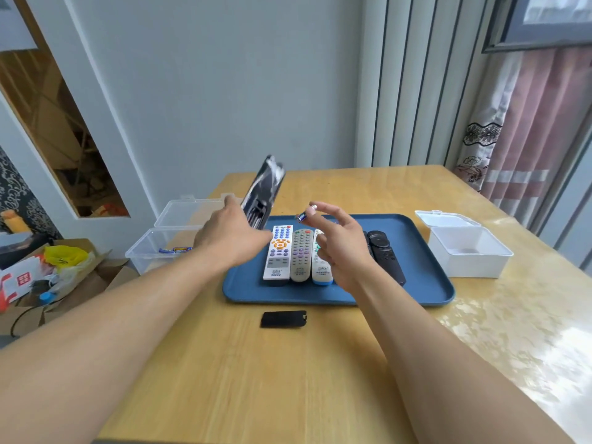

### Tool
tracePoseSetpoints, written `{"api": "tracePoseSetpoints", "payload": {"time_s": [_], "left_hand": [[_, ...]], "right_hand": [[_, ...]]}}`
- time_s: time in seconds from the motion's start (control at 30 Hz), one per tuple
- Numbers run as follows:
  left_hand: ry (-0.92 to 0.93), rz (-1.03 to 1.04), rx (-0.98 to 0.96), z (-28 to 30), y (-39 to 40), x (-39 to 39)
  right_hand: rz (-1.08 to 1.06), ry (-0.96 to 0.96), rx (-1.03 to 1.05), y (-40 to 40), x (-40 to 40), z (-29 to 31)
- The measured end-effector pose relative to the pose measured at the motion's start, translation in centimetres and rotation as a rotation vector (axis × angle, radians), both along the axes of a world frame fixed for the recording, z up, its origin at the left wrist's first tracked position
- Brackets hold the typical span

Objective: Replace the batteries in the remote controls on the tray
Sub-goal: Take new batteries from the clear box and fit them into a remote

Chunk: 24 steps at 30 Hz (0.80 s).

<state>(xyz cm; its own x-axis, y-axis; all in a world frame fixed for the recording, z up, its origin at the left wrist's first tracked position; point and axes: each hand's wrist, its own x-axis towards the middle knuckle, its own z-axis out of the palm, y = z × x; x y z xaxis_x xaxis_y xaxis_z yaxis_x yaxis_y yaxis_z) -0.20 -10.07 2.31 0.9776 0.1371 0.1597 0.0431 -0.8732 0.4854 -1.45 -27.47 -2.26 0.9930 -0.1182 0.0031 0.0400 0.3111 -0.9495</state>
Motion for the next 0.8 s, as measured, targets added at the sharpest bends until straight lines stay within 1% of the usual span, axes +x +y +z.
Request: {"api": "tracePoseSetpoints", "payload": {"time_s": [0.07, 0.1, 0.13, 0.2, 0.23, 0.33, 0.43, 0.53, 0.67, 0.8], "left_hand": [[-0.016, -0.147, -0.545, -1.1, -0.3, 0.1], [0.005, -0.208, -0.760, -2.0, -0.7, 0.0], [0.030, -0.250, -0.900, -2.9, -1.1, -0.1], [0.066, -0.310, -1.047, -4.9, -1.9, -0.3], [0.074, -0.332, -1.092, -5.6, -2.2, -0.5], [0.077, -0.375, -1.196, -7.0, -2.5, -0.4], [0.042, -0.418, -1.208, -6.9, -2.1, -0.6], [0.023, -0.484, -1.272, -6.4, -1.4, -0.8], [0.019, -0.618, -1.245, -6.1, -1.1, -1.1], [0.037, -0.653, -1.300, -6.4, -1.0, -0.9]], "right_hand": [[-0.046, -0.105, -0.056, 0.1, -0.3, 0.1], [-0.060, -0.150, -0.073, 0.2, -0.4, 0.2], [-0.074, -0.181, -0.087, 0.2, -0.6, 0.4], [-0.098, -0.243, -0.109, 0.4, -0.5, 0.4], [-0.103, -0.276, -0.129, 0.4, -0.6, 0.5], [-0.086, -0.328, -0.293, 0.7, -0.5, 0.2], [-0.062, -0.353, -0.410, 1.1, -0.6, -0.1], [-0.079, -0.414, -0.469, 1.7, -0.9, 0.1], [-0.125, -0.511, -0.578, 2.1, -1.4, -0.2], [-0.218, -0.585, -0.644, 2.4, -1.5, -0.4]]}}
